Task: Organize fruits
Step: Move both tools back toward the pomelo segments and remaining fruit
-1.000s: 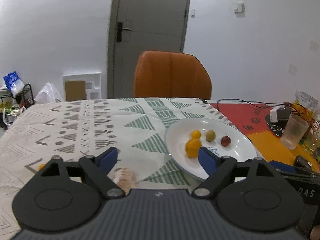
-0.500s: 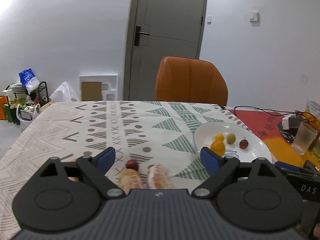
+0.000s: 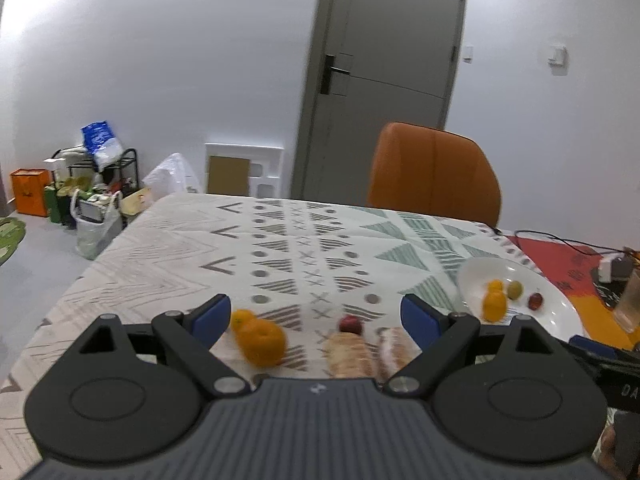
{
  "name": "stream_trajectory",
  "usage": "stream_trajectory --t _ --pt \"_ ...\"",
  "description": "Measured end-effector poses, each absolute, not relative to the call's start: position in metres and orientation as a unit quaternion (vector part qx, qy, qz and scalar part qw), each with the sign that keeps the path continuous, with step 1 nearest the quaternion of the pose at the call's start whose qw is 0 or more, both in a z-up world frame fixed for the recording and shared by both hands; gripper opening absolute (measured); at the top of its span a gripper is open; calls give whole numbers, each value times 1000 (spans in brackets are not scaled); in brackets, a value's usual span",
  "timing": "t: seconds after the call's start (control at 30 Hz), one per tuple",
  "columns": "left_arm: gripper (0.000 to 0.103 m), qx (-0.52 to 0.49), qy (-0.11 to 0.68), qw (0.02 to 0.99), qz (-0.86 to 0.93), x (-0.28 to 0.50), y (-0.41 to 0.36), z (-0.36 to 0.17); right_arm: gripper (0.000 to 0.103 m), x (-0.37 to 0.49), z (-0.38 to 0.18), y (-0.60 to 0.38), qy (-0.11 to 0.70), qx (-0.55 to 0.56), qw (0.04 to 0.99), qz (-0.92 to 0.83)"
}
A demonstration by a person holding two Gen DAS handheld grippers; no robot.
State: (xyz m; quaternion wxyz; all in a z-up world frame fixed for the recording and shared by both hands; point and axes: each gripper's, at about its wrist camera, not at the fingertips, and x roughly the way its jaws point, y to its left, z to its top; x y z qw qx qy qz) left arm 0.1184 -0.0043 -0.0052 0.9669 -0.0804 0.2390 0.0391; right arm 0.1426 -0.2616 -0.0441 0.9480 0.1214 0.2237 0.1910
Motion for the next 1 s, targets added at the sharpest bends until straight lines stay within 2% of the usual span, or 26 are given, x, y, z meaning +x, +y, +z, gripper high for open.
stream_trajectory --t 1.0 --pt "95 -124 255 956 70 112 45 -38 103 154 -62 -217 267 92 928 244"
